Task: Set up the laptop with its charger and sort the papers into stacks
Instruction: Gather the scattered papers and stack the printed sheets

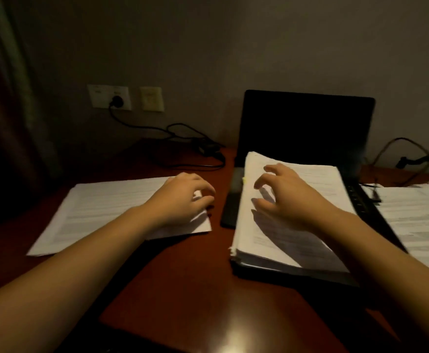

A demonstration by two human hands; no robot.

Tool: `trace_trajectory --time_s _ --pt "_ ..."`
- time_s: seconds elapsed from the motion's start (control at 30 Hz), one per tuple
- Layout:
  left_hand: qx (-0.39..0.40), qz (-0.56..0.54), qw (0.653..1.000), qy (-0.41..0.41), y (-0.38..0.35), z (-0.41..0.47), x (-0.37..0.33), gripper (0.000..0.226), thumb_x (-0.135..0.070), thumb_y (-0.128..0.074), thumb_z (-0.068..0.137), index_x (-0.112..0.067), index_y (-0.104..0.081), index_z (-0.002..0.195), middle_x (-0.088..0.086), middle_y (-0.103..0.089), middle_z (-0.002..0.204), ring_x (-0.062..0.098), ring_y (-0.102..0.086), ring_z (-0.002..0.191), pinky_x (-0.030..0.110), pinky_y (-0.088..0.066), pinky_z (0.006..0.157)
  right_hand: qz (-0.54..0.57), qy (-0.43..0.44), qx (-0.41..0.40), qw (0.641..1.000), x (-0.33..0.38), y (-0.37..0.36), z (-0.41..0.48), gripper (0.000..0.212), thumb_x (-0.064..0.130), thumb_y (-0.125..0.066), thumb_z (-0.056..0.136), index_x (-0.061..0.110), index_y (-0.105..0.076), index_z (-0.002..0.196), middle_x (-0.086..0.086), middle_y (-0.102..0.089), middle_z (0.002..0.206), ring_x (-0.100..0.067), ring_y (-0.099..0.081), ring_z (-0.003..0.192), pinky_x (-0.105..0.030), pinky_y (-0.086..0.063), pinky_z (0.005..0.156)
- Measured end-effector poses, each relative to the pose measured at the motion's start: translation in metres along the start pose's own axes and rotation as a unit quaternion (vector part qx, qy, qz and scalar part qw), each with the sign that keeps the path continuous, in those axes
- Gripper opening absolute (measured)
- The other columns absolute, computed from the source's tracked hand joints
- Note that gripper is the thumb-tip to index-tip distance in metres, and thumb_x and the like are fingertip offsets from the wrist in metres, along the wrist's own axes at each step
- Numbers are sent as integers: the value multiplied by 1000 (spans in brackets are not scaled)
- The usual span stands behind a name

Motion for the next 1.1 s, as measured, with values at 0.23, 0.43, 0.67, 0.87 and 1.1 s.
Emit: trace_trajectory --time_s 0.23,0.43,0.67,0.87,1.1 --pt "78 122 974 176 39 -14 128 38 -43 -54 99 -37 -56 136 -1 -46 149 26 -40 137 50 -30 111 84 31 7 996 81 -29 60 50 33 -70 89 20 -54 135 -4 -47 144 -22 -52 124 -29 -45 96" --pt "163 52 954 246 54 -19 180 82 -64 -65 86 -31 -34 154 0 -34 158 27 -38 142 43 -35 115 115 -79 170 975 94 -68 99 35 37 -83 77 9 -63 81 -5 -62 81 -18 -57 70 -29 -43 59" --pt "181 -8 964 195 53 -17 162 43 -49 -80 79 -25 -69 114 -4 -67 105 17 -64 94 37 -56 87 40 -74 143 986 105 -73 110 107 50 -86 67 20 -28 152 -13 -31 155 -36 -36 139 -46 -42 103" --pt "77 43 996 -2 59 -17 121 17 -36 -75 87 -32 -64 75 -11 -62 70 4 -57 67 25 -39 64 -101 194 42 975 149 -55 122 49 46 -69 87 29 -51 130 4 -62 124 -17 -57 117 -42 -39 109" --pt "-91 94 973 189 85 -33 153 93 -46 -71 88 -31 -14 160 5 -13 167 27 -8 154 55 -13 121 50 85 85 992 129 -46 132 37 17 -68 91 23 -50 60 3 -50 63 -10 -46 58 -28 -36 56"
Point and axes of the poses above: each hand's wrist, its own z-axis towards the middle knuckle, its own y-axis out of the back of the hand, x = y × z, the point moved 5 cm from there along z, towards the middle knuckle
